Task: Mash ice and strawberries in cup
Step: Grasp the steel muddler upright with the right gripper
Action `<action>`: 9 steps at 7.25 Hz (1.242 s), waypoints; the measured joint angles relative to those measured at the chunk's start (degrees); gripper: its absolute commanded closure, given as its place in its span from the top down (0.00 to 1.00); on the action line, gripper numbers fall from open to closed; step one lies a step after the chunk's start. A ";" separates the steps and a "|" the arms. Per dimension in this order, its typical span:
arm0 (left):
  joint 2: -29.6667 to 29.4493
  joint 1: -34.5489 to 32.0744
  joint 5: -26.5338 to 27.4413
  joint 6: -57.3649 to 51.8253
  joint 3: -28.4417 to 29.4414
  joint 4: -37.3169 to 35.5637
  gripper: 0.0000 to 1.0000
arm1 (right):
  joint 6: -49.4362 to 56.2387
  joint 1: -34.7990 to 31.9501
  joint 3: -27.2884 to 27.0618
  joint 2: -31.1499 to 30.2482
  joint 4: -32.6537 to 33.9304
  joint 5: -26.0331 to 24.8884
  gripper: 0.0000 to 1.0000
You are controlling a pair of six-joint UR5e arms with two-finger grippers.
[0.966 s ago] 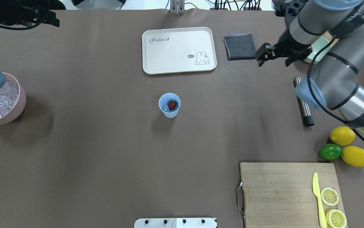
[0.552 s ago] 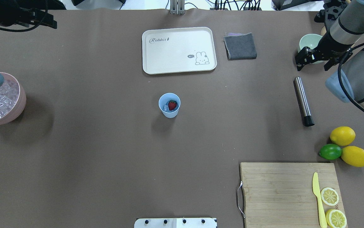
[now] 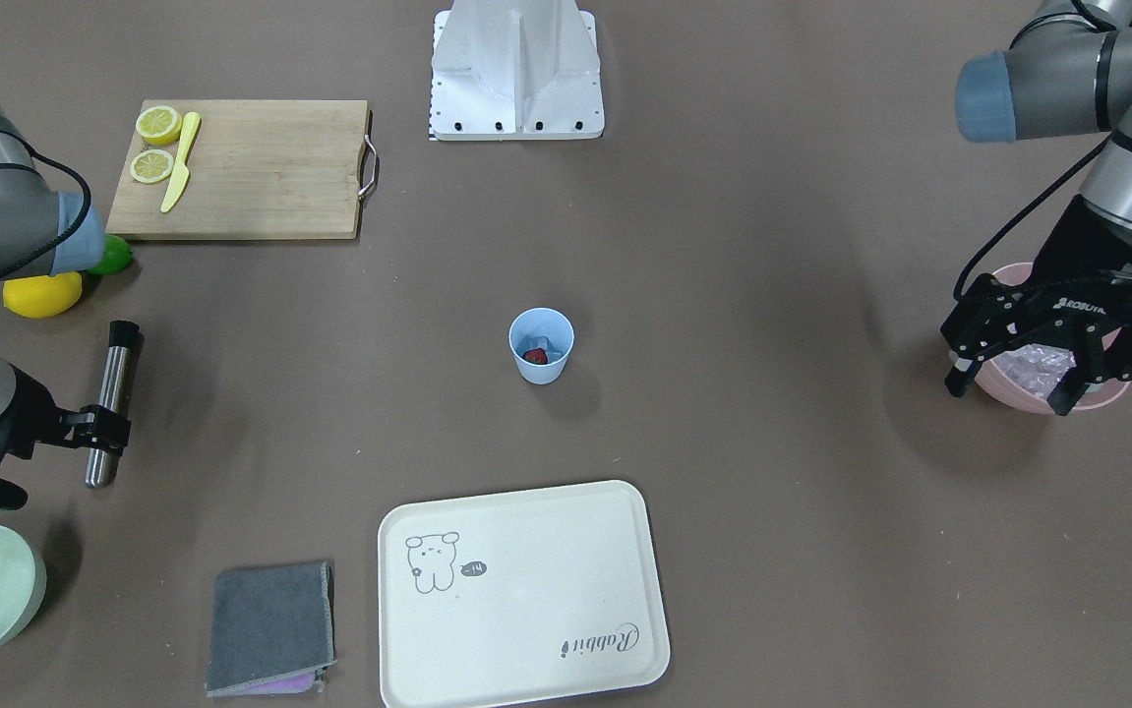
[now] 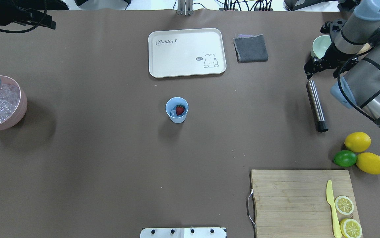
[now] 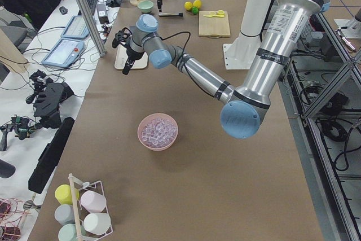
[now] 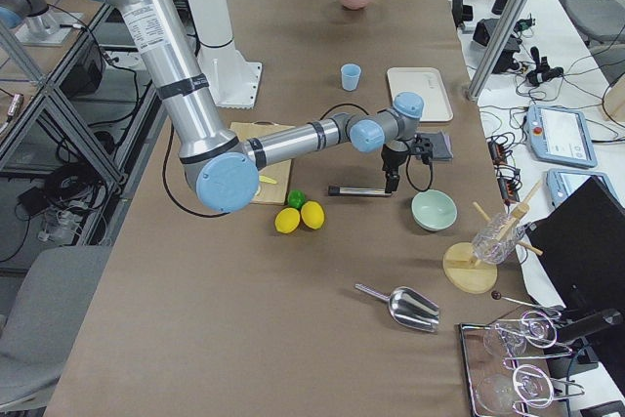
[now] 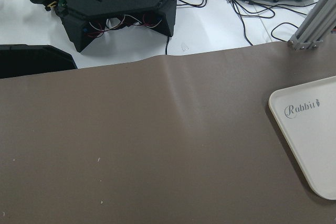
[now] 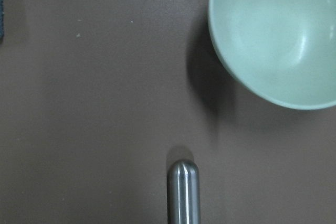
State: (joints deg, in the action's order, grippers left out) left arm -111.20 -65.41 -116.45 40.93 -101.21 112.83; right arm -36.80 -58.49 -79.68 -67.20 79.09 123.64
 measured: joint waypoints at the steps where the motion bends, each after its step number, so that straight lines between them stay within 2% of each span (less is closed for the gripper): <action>1: -0.06 -0.19 -0.05 -0.31 0.08 -0.04 0.98 | -0.14 0.52 0.76 -0.51 -1.53 -0.04 0.99; 7: -0.61 -0.39 -1.16 -0.67 0.05 -0.11 0.98 | 0.81 1.65 1.35 -1.79 -4.29 -0.14 0.98; 8: -0.68 -0.40 -1.34 -0.67 0.05 -0.09 0.98 | 0.83 1.67 1.36 -1.82 -4.47 -0.19 0.93; 9: -0.72 -0.41 -1.43 -0.67 0.05 -0.07 0.98 | 0.83 1.70 1.38 -1.90 -4.95 -0.28 0.92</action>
State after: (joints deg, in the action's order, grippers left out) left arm -111.93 -65.82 -117.88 40.25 -101.16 112.76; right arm -35.97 -56.79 -78.31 -69.10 74.14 123.36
